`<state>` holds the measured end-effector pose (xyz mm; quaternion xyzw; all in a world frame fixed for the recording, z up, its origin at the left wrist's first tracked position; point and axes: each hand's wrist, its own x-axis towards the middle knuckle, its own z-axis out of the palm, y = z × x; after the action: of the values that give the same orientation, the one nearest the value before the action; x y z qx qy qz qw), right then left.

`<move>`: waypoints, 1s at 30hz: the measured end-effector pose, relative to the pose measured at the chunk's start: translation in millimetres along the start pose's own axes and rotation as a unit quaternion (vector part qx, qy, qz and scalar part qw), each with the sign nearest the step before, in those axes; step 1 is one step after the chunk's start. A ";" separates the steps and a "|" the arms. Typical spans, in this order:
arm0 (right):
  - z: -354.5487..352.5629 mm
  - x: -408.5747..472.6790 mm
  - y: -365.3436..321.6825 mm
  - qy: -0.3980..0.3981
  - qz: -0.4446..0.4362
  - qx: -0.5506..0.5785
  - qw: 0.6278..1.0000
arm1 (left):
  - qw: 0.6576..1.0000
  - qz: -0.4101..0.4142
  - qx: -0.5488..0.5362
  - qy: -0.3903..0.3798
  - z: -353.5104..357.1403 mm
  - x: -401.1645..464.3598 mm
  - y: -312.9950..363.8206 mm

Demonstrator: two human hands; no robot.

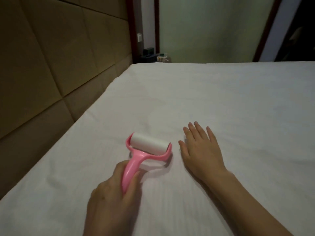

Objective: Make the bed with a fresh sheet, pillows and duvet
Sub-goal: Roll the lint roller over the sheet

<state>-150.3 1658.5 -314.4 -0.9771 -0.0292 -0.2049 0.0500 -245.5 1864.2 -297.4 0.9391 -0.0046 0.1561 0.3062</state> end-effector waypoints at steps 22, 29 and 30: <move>-1.4 -35.0 18.4 -0.010 -0.111 0.234 0.966 | 0.990 -0.059 0.128 0.016 45.7 14.1 34.6; 3.1 -32.5 17.1 -0.061 -0.195 0.201 0.958 | 0.988 -0.080 0.133 0.010 52.6 15.5 26.8; 4.7 -32.2 16.5 -0.060 -0.198 0.202 0.957 | 0.988 -0.076 0.132 0.015 55.1 15.1 23.0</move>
<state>-176.6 1641.4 -333.0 -0.9319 -0.2656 -0.1414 0.2027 -217.6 1815.0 -321.8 0.9663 0.0924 0.1459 0.1910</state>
